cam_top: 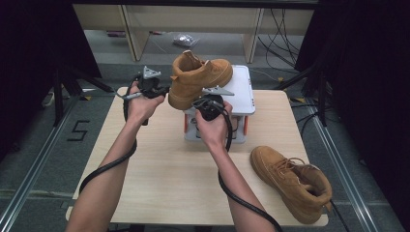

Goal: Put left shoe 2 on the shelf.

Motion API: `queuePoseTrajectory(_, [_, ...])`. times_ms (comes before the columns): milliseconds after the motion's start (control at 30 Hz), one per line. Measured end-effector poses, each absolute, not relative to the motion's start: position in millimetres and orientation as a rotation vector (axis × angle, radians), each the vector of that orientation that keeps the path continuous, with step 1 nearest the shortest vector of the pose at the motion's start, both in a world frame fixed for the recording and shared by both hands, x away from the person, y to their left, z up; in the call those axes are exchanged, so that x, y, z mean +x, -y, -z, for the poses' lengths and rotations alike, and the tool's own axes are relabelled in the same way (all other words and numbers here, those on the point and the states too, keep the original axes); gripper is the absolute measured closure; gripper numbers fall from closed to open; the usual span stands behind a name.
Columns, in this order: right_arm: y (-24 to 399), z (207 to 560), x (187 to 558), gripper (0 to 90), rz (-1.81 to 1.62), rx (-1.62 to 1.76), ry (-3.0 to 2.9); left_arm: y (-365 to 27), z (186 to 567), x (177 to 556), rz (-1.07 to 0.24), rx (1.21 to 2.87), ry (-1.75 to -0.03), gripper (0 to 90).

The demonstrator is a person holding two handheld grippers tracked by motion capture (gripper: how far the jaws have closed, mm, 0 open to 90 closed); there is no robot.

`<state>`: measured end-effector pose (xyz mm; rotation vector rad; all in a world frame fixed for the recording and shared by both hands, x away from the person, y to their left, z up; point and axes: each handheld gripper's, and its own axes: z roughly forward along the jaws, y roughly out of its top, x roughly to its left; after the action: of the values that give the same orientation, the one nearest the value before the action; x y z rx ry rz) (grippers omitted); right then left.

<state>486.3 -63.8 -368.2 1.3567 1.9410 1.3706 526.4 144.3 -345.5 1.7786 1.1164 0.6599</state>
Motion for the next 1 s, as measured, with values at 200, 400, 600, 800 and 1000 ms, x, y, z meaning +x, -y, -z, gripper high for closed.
queuePoseTrajectory(200, [72.3,365.2,489.2,90.0,-1.341,1.364,-1.913,-136.3,346.5,519.5,-0.634,1.8,-1.094,89.8])
queuePoseTrajectory(400, [85.1,365.5,492.9,90.0,-1.331,1.406,-1.898,-125.1,346.1,516.7,-0.609,1.818,-1.092,89.8])
queuePoseTrajectory(600, [92.2,365.4,496.0,90.0,-1.314,1.419,-1.891,-119.1,347.5,515.5,-0.585,1.809,-1.088,89.8])
queuePoseTrajectory(800, [99.3,365.4,499.2,90.0,-1.291,1.433,-1.883,-110.0,348.0,511.8,-0.589,1.821,-1.069,89.8])
queuePoseTrajectory(1000, [103.7,364.9,501.9,90.0,-1.265,1.442,-1.872,-103.4,347.2,508.1,-0.611,1.85,-1.049,89.8])
